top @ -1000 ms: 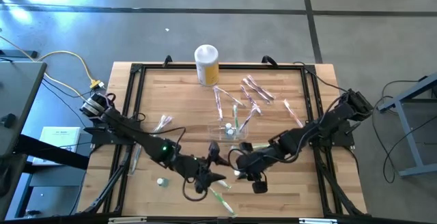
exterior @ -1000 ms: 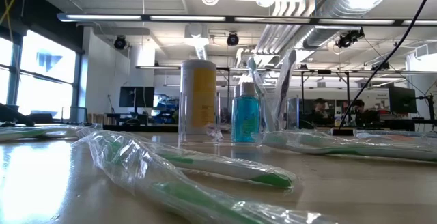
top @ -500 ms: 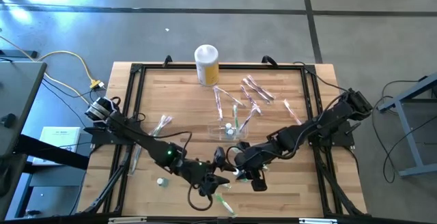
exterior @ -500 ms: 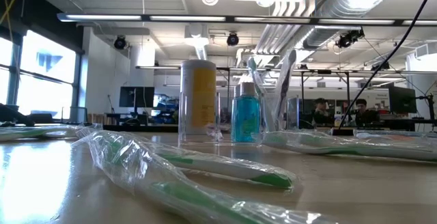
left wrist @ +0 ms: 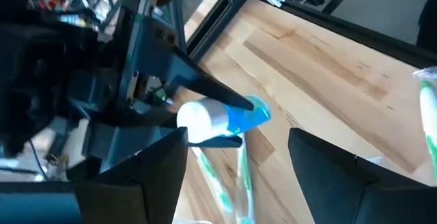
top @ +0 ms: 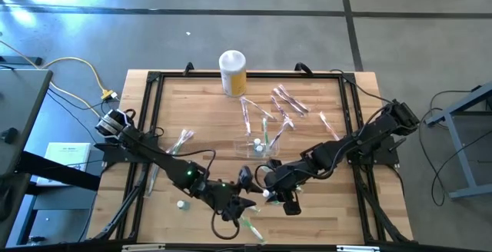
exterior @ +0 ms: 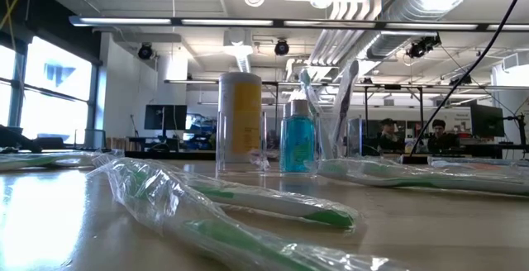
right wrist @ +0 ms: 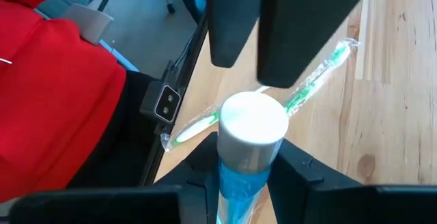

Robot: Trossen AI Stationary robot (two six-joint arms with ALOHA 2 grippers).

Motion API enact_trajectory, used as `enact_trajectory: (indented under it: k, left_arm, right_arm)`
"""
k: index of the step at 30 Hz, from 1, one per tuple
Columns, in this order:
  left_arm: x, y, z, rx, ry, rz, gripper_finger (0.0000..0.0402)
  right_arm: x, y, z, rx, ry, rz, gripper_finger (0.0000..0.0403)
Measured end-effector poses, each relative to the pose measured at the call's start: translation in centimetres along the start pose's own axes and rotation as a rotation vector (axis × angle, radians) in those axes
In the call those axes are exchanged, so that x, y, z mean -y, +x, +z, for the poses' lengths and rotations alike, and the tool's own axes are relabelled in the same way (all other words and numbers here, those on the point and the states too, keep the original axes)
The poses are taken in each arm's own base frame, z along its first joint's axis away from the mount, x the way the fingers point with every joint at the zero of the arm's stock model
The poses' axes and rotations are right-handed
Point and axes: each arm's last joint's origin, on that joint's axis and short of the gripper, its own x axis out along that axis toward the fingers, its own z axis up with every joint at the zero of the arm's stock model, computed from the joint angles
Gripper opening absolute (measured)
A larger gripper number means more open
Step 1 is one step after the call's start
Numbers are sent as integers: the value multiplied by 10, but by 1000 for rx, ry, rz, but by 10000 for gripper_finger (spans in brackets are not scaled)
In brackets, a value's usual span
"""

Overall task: Pick & Place toothbrushing station
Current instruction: Put the mouthwash bottle into the transparent organizer

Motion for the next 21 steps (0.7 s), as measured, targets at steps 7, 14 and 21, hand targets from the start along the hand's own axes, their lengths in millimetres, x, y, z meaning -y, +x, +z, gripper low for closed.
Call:
enact_trajectory:
  k: [7, 14, 21]
  left_arm:
    - [-1, 8, -2, 19, 68, 2, 244]
    - [3, 5, 2, 38, 79, 4, 244]
    - [9, 0, 12, 94, 97, 0, 244]
  right_arm:
    - [1, 0, 0, 0, 1, -4, 82]
    - [1, 0, 0, -1, 0, -2, 87]
    - [1, 0, 0, -3, 0, -2, 84]
